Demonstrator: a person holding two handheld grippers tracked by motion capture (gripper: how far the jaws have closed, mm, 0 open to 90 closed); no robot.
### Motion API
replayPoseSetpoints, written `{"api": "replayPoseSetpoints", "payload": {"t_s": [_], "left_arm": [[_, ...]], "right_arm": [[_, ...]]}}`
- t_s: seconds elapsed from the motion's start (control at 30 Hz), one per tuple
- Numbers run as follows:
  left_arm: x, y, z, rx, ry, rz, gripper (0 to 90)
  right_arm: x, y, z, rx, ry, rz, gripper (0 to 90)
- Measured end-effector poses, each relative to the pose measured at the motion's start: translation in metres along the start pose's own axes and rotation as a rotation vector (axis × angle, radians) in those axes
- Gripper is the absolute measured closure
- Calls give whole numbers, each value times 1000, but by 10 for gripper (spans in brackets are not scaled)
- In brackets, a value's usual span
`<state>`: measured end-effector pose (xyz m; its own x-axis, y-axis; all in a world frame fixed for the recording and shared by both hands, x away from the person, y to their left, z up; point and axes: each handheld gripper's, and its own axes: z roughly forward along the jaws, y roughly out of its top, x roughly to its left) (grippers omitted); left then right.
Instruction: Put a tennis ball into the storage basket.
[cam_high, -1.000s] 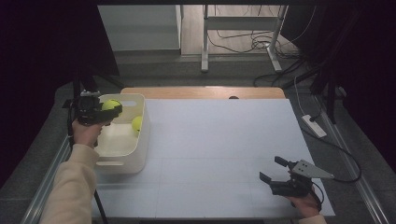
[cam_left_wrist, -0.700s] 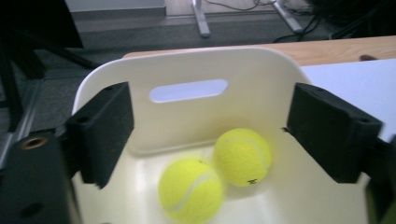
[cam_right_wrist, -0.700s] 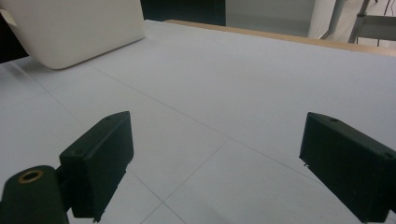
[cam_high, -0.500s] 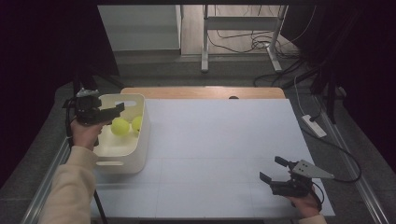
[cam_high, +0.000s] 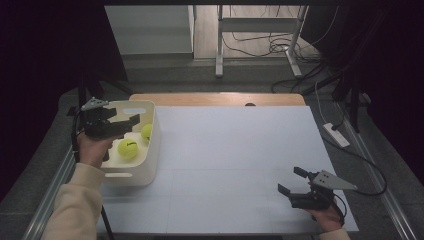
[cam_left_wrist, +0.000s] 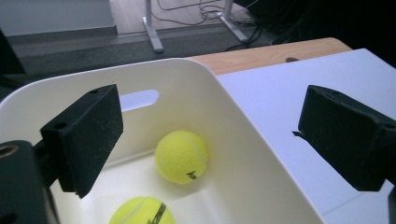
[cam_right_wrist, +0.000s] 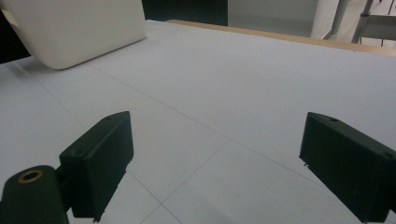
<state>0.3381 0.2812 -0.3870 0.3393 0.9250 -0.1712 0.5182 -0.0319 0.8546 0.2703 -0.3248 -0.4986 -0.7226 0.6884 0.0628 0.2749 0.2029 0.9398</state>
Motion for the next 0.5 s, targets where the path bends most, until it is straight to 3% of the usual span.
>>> {"api": "replayPoseSetpoints", "payload": {"t_s": [0.5], "left_arm": [[-35,-3,-14,-59,-106,78,83]], "right_arm": [[1,-1,-1,4,10,2,99]]}}
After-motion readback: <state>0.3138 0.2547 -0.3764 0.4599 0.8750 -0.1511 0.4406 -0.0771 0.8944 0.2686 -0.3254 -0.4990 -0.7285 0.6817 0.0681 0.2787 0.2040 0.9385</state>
